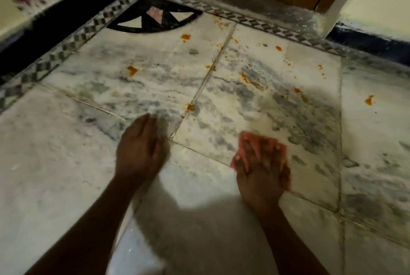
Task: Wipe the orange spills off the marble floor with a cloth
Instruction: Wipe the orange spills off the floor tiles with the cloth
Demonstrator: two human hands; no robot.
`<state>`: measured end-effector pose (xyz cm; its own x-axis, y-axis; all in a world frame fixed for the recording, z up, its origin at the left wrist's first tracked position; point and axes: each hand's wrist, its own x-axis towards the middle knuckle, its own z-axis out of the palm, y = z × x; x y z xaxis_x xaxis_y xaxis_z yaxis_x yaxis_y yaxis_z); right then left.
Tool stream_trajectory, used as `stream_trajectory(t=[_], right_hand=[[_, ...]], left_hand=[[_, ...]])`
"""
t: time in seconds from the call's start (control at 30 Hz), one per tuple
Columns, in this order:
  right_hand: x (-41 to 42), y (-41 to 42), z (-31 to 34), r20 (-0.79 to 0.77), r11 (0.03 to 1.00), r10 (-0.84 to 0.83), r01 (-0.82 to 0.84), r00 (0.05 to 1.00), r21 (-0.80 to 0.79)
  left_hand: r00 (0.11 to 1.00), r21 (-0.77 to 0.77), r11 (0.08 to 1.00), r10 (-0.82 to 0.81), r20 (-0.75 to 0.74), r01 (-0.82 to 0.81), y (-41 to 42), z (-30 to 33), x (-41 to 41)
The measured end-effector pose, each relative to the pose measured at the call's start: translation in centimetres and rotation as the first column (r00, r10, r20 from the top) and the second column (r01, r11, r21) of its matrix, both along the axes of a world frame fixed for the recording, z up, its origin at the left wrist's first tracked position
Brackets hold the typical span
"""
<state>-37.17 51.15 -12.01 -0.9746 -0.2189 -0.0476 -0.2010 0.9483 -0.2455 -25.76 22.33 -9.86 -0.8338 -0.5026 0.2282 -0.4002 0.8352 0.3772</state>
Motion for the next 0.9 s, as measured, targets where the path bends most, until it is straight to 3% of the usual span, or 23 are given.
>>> stream_trajectory(t=[0.07, 0.1, 0.17, 0.27, 0.37, 0.47, 0.53, 0.57, 0.67, 0.77, 0.83, 0.9], right_hand=[[-3.6, -4.8, 0.5, 0.123, 0.973, -0.228, 0.229, 0.966, 0.005], [-5.3, -7.7, 0.6, 0.192, 0.964, -0.254, 0.265, 0.948, -0.036], [-6.8, -13.0, 0.1, 0.183, 0.988, -0.115, 0.132, 0.976, -0.082], [-4.0, -14.2, -1.2, -0.002, 0.967, 0.255, -0.255, 0.967, 0.008], [-0.1, -9.5, -0.5, -0.103, 0.936, 0.352, -0.353, 0.93, 0.009], [-3.1, -9.6, -0.7, 0.01, 0.993, 0.115, -0.115, 0.993, 0.014], [-6.0, -14.8, -0.5, 0.038, 0.997, -0.078, 0.078, 0.996, 0.006], [-7.0, -17.7, -0.3, 0.093, 0.996, -0.09, 0.088, 0.992, 0.019], [-5.3, -21.5, 0.0, 0.117, 0.975, 0.214, -0.22, 0.97, 0.036], [-0.3, -17.1, 0.3, 0.049, 0.854, 0.512, -0.515, 0.857, 0.08], [-0.6, -13.9, 0.8, 0.126, 0.833, 0.532, -0.544, 0.837, 0.102], [-3.2, -14.2, -0.2, 0.135, 0.905, 0.385, -0.402, 0.913, 0.143]], left_hand=[[0.992, -0.069, 0.994, 0.091, 0.085, -0.085, -3.3, -0.9, 1.7], [0.98, -0.063, 0.984, 0.171, 0.103, -0.165, -3.9, -1.2, 2.3], [0.95, -0.025, 0.956, 0.294, 0.104, -0.293, -4.5, -2.0, 2.5], [0.947, -0.038, 0.951, 0.308, 0.095, -0.305, -4.6, -2.4, 2.1], [0.94, 0.007, 0.945, 0.325, 0.102, -0.327, -5.0, -1.9, 2.3], [0.932, 0.028, 0.939, 0.335, 0.135, -0.342, -4.7, -1.6, 1.9], [0.927, 0.027, 0.937, 0.34, 0.156, -0.348, -4.8, -1.4, 1.7], [0.926, 0.017, 0.937, 0.341, 0.163, -0.348, -5.0, -1.4, 1.7], [0.928, 0.019, 0.944, 0.32, 0.191, -0.329, -5.3, -0.8, 1.9], [0.924, 0.052, 0.938, 0.326, 0.202, -0.343, -5.3, -0.2, 1.7], [0.923, 0.057, 0.937, 0.328, 0.199, -0.346, -5.3, -0.2, 1.6], [0.921, 0.034, 0.938, 0.331, 0.205, -0.345, -5.4, -0.6, 1.6]])
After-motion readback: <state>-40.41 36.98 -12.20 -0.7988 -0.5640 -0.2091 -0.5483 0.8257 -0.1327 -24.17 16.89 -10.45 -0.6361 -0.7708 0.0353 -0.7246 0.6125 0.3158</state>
